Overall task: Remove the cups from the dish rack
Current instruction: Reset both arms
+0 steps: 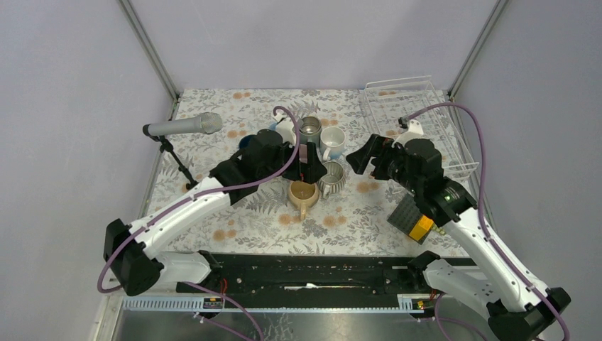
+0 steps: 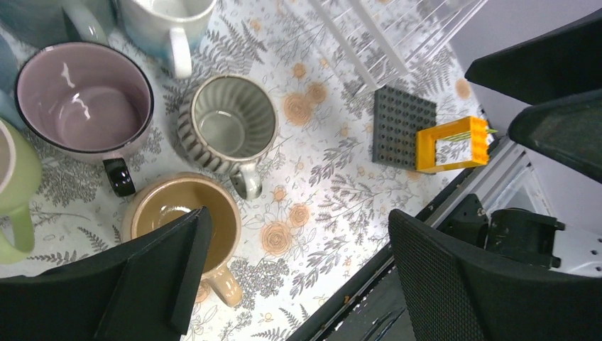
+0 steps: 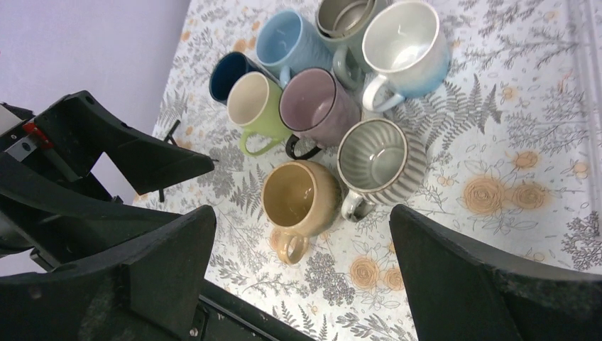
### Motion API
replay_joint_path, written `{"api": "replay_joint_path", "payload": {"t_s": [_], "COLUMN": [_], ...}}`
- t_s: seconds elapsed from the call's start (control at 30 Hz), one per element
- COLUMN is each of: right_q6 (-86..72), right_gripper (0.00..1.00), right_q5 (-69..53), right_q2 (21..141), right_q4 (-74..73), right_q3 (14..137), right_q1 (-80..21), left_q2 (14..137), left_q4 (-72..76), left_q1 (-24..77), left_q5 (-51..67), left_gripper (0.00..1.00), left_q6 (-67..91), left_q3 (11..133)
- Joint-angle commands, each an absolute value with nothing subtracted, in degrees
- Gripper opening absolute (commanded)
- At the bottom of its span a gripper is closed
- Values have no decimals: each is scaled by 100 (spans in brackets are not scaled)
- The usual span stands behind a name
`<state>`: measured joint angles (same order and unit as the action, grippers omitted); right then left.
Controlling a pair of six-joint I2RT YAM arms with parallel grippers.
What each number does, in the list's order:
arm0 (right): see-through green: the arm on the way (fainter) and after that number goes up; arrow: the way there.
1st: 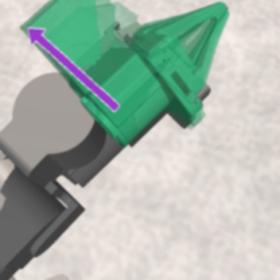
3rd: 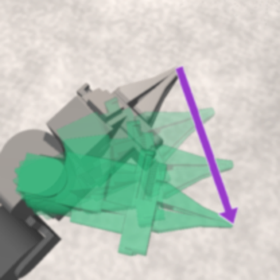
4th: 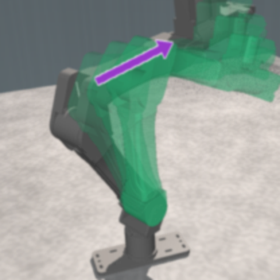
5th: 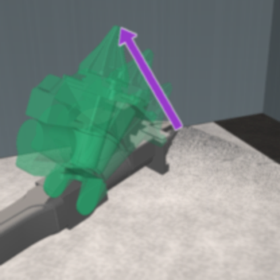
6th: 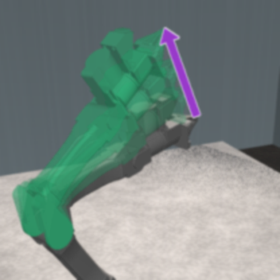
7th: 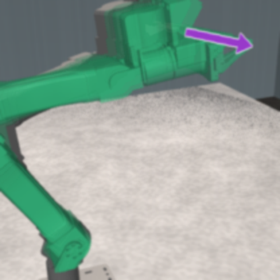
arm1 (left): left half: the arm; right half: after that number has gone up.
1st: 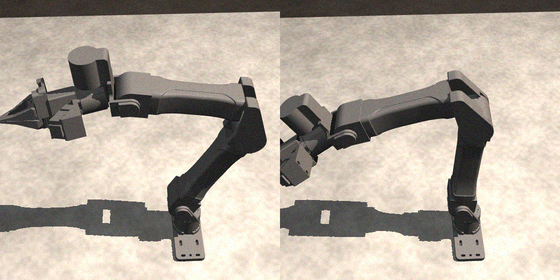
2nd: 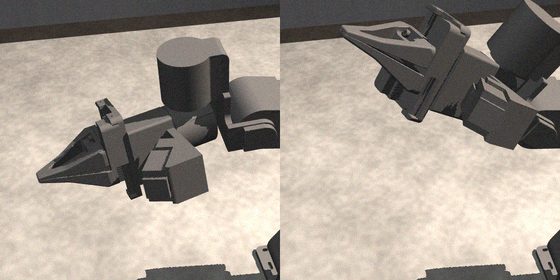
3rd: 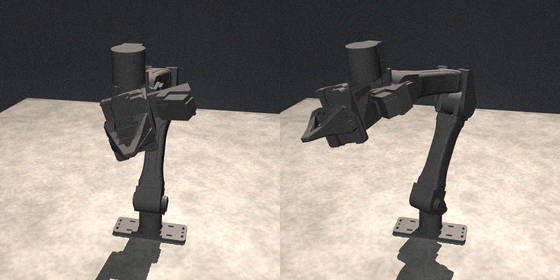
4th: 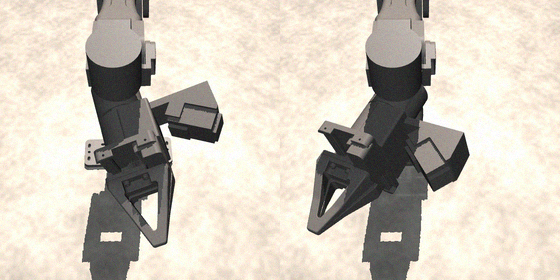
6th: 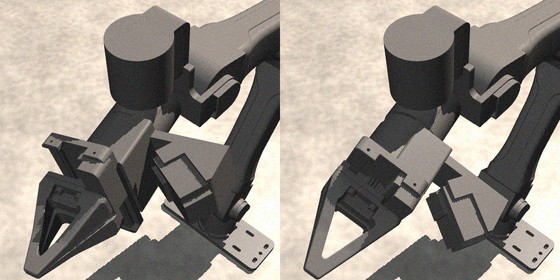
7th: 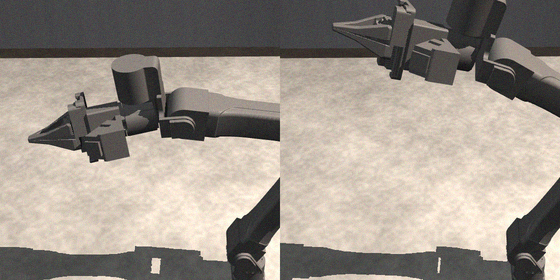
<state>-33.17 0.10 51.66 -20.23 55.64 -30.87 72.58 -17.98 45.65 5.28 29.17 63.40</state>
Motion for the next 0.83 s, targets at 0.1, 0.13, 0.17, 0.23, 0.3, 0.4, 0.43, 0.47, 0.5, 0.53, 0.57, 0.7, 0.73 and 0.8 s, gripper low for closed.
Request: {"api": "replay_joint_path", "payload": {"t_s": [0.1, 0.13, 0.17, 0.23, 0.3, 0.4, 0.43, 0.47, 0.5, 0.53, 0.57, 0.7, 0.73, 0.8], "right_q6": [-3070, -3057, -3043, -3037, -3039, -3063, -3078, -3091, -3089, -3095, -3102, -3090, -3091, -3097], "right_gripper": [100, 100, 100, 100, 100, 100, 100, 100, 100, 100, 100, 100, 100, 100], "right_q5": [304, 307, 308, 344, 360, 360, 354, 353, 352, 354, 352, 345, 343, 334], "right_q2": [4606, 4579, 4559, 4523, 4509, 4509, 4509, 4509, 4501, 4499, 4500, 4508, 4509, 4517], "right_q4": [-1549, -1527, -1515, -1507, -1512, -1502, -1502, -1503, -1505, -1503, -1503, -1504, -1499, -1500], "right_q3": [5690, 5678, 5678, 5669, 5656, 5623, 5615, 5604, 5595, 5590, 5590, 5590, 5585, 5581], "right_q1": [-3107, -3109, -3104, -3111, -3108, -3111, -3107, -3107, -3103, -3110, -3105, -3104, -3106, -3109], "left_q2": [6641, 6595, 6561, 6519, 6495, 6495, 6494, 6493, 6474, 6455, 6437, 6392, 6397, 6394], "left_q4": [-1281, -1271, -1261, -1257, -1271, -1290, -1292, -1292, -1288, -1272, -1258, -1196, -1182, -1159], "left_q1": [4579, 4579, 4577, 4579, 4579, 4579, 4579, 4579, 4579, 4579, 4579, 4579, 4579, 4579], "left_q5": [413, 421, 417, 369, 316, 300, 299, 296, 280, 259, 236, 211, 204, 166], "left_gripper": [99, 99, 99, 99, 99, 99, 99, 99, 99, 99, 99, 99, 99, 99], "left_q6": [2697, 2698, 2698, 2696, 2701, 2707, 2703, 2694, 2690, 2690, 2678, 2646, 2644, 2674], "left_q3": [6396, 6381, 6374, 6344, 6317, 6311, 6316, 6313, 6302, 6290, 6282, 6237, 6232, 6214]}}
